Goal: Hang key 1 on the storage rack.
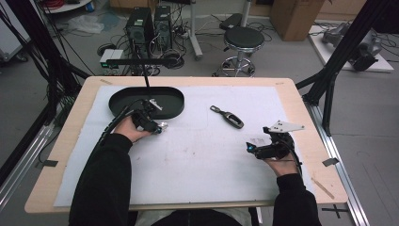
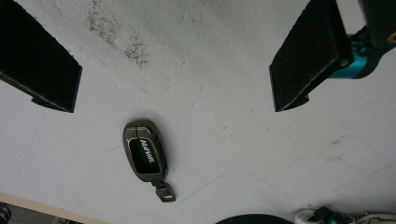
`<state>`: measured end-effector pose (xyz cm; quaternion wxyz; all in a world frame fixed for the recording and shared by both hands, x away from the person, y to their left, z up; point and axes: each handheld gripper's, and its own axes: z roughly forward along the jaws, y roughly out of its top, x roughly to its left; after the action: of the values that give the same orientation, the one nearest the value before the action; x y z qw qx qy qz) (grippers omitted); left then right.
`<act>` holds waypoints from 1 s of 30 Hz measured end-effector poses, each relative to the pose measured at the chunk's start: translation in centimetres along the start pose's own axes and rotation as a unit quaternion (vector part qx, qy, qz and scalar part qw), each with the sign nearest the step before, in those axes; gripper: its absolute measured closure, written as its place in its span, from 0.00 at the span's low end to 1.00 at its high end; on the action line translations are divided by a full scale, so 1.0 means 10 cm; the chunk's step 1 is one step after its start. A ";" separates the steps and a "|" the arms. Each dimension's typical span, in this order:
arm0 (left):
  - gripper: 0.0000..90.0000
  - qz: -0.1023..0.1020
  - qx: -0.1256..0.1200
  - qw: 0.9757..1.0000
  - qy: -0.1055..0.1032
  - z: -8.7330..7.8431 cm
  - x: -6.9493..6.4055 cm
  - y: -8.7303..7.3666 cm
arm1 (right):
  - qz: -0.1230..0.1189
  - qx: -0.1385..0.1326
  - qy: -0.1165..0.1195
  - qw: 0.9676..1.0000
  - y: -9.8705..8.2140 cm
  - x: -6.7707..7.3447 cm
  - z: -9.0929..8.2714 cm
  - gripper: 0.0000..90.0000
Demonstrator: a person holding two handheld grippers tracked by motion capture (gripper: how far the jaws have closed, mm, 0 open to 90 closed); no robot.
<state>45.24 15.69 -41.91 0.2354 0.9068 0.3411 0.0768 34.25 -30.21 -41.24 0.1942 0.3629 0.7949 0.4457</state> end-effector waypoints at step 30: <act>0.83 -0.024 -0.085 0.995 -0.049 -0.63 0.10 -0.04 | 0.017 -0.008 -0.003 1.000 0.00 -0.03 -0.02 0.02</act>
<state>43.82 18.94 -36.63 0.3300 0.8777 0.3431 0.0550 34.31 -30.55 -41.09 0.1919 0.3762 0.7846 0.4540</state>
